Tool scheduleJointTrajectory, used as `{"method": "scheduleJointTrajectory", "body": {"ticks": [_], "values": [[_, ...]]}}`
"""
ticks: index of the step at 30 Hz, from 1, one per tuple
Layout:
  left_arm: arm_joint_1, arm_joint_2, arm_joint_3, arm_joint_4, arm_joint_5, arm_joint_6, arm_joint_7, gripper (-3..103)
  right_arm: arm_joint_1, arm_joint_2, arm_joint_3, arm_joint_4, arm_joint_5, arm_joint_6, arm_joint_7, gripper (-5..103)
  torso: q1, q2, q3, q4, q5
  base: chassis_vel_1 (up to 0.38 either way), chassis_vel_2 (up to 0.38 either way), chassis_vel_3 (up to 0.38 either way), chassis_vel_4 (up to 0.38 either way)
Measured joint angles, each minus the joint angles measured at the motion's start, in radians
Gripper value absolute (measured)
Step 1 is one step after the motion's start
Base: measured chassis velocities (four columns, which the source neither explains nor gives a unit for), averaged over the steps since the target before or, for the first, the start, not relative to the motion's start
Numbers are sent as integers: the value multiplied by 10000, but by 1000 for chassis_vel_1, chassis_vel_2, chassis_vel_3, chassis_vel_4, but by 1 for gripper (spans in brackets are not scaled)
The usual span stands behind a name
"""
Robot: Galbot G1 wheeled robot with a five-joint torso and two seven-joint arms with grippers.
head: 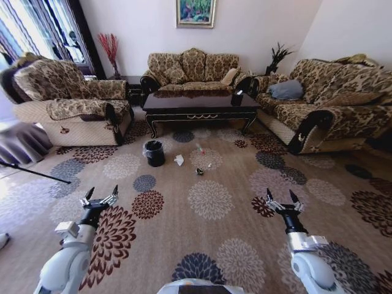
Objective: Move to the front of the table and pick up the trash from the floor, then place it into the trash bin.
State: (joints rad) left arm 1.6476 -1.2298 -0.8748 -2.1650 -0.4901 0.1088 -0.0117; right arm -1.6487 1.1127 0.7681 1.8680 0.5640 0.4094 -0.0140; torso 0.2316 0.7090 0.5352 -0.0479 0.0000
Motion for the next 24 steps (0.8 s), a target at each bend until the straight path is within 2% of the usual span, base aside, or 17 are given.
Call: {"method": "scheduleJointTrajectory", "body": {"ticks": [10,18,24], "values": [[-141,193,-104,-46,-214,37,-2,100,0,-151,112,96,59,-30,106,100,-179,-419,-239,1,0,0,0,0,0],[-111,40,30,7,28,-32,17,100,51,179,98,-70,11,120,37,100,-334,-821,-487,2,0,0,0,0,0],[-176,43,119,213,152,-153,18,100,260,171,12,-305,-127,259,-65,100,-417,-1030,-613,-2,-3,0,0,0,0]]}}
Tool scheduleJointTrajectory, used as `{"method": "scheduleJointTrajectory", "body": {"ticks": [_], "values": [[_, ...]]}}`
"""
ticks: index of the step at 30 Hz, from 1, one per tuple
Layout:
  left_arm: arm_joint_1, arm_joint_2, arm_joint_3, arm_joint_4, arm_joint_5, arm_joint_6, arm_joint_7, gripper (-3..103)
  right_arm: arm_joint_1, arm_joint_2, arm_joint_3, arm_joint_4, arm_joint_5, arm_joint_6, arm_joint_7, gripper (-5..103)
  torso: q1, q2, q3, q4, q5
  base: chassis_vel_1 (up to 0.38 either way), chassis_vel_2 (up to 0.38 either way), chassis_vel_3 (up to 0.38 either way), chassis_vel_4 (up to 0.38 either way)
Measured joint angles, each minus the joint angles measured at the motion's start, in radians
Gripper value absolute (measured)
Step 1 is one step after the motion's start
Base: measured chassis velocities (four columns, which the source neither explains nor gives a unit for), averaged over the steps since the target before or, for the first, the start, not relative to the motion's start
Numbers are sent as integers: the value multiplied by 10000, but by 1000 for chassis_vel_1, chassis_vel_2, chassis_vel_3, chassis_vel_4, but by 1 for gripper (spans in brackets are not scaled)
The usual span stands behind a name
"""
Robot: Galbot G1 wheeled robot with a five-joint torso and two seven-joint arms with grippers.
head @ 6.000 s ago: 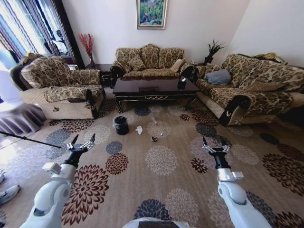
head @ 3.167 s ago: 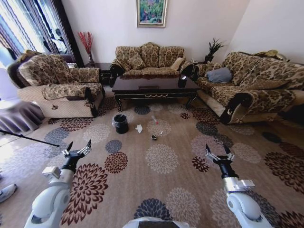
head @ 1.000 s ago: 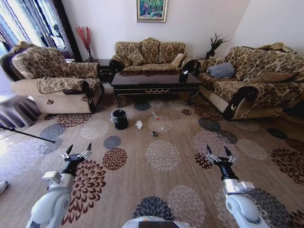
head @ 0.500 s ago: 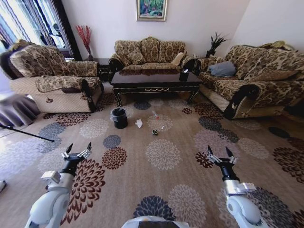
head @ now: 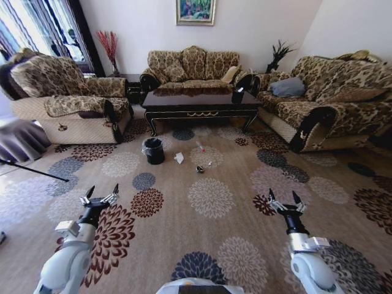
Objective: Move to the front of the table and pick up the trash from the floor, then place it into the trash bin.
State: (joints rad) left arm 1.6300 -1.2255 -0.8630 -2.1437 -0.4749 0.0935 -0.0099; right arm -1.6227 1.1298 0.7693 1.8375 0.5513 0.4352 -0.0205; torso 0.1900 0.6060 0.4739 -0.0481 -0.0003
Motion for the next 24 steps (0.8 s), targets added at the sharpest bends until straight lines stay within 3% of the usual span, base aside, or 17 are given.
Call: {"method": "scheduleJointTrajectory", "body": {"ticks": [6,16,19,24], "values": [[22,169,64,338,88,-49,-2,100,-63,96,-68,-180,-621,324,-343,100,-107,-285,-179,-2,2,0,0,0,0],[101,233,24,350,65,-37,41,100,-215,441,-43,-169,-861,407,-473,100,-252,-658,-406,2,2,0,0,0,0],[16,98,50,290,144,-67,83,100,-289,526,-30,-2,-846,295,-369,100,-299,-773,-477,3,3,0,0,0,0],[29,-159,199,110,251,-102,126,100,-486,516,69,52,-760,428,-868,100,-370,-980,-611,2,4,0,0,0,0]]}}
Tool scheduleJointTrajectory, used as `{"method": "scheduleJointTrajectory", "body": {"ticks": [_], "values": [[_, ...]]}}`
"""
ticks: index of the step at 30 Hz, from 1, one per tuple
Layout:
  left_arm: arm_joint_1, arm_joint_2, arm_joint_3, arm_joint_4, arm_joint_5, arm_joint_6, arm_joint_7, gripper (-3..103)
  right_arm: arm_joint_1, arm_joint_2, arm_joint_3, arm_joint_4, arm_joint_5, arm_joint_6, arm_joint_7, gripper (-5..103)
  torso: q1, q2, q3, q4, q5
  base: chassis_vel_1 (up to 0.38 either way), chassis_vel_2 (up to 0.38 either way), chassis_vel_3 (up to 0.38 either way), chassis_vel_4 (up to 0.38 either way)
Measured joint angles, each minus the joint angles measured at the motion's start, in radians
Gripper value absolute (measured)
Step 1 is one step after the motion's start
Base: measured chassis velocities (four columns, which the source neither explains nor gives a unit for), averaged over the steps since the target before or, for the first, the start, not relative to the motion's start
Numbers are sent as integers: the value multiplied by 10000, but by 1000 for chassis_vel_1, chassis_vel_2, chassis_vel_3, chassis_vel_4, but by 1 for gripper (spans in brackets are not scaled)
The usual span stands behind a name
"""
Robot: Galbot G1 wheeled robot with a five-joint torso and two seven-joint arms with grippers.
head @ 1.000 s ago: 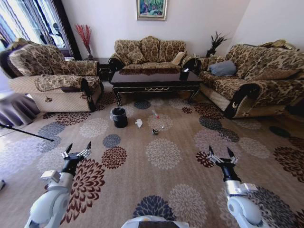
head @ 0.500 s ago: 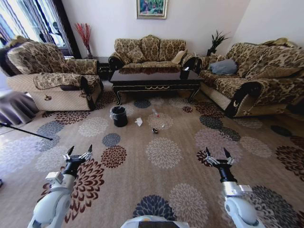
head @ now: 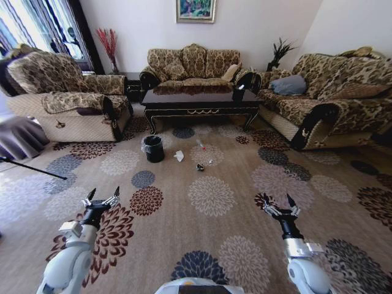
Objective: Move to the front of the table and pick up the trash from the floor, then place it into the trash bin.
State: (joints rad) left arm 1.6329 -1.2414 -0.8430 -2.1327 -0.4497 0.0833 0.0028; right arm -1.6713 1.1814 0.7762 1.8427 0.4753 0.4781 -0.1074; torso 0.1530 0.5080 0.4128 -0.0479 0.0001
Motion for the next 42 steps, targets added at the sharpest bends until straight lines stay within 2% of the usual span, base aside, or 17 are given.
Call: {"method": "scheduleJointTrajectory", "body": {"ticks": [9,27,32,33,36,42], "values": [[28,-81,28,-317,23,-37,55,100,-202,-105,131,150,145,162,-227,100,-132,-353,-221,0,-1,0,0,0,0],[146,139,-134,-609,-127,-52,94,100,-25,278,-106,-41,34,219,-85,100,-411,-1103,-689,0,-3,0,0,0,0],[-405,673,-684,-1582,-1290,554,-221,100,-92,-377,198,635,373,-215,568,100,-485,-1354,-866,-2,0,0,0,0,0],[-405,673,-684,-1582,-1290,554,-221,100,-92,-377,198,635,373,-215,568,100,-485,-1354,-866,-2,0,0,0,0,0],[-644,1001,-1091,-1921,-1917,831,-361,100,-134,-1003,512,1016,424,-313,616,100,-538,-1514,-973,0,-1,0,0,0,0],[-668,958,-1183,-2134,-1987,880,-376,100,-140,-1400,658,1131,217,-287,507,100,-604,-1713,-1106,1,-1,0,0,0,0]]}}
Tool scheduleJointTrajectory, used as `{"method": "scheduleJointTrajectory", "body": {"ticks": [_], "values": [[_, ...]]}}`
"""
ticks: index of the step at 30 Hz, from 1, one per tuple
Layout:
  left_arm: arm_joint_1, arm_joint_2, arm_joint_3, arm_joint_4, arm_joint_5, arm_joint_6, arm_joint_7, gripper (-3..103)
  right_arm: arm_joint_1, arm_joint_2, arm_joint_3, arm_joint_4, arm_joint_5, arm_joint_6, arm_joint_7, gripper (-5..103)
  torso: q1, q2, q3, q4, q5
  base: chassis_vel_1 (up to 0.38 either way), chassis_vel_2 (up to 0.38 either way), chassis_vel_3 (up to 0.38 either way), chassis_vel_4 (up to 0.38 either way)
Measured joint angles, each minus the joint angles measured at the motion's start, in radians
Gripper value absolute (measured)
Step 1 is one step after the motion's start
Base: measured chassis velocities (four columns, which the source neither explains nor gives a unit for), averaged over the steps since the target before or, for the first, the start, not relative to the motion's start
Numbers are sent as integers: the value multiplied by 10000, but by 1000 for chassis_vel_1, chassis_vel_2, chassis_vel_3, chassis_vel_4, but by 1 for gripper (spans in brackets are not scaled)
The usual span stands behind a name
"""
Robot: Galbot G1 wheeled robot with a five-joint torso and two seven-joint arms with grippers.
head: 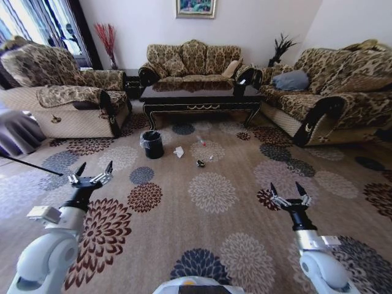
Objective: Move to the front of the table and pick up the trash from the floor, then place it into the trash bin.
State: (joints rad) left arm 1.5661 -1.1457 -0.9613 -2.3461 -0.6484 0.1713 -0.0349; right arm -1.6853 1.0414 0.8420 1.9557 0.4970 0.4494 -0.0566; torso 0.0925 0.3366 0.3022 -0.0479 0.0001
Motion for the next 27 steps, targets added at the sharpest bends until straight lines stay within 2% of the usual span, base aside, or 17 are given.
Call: {"method": "scheduleJointTrajectory", "body": {"ticks": [7,19,27], "values": [[257,-257,-37,-665,-87,38,-19,100,-119,-220,176,371,17,17,-95,100,-70,-284,-217,-1,0,0,0,0,0],[1206,-692,1,-1533,300,6,-67,100,-345,-91,138,355,-45,199,-146,100,-237,-775,-541,0,1,0,0,0,0],[1440,-903,158,-1511,718,-110,-46,100,-523,158,90,424,-139,298,-174,100,-302,-1081,-780,-1,0,0,0,0,0]]}}
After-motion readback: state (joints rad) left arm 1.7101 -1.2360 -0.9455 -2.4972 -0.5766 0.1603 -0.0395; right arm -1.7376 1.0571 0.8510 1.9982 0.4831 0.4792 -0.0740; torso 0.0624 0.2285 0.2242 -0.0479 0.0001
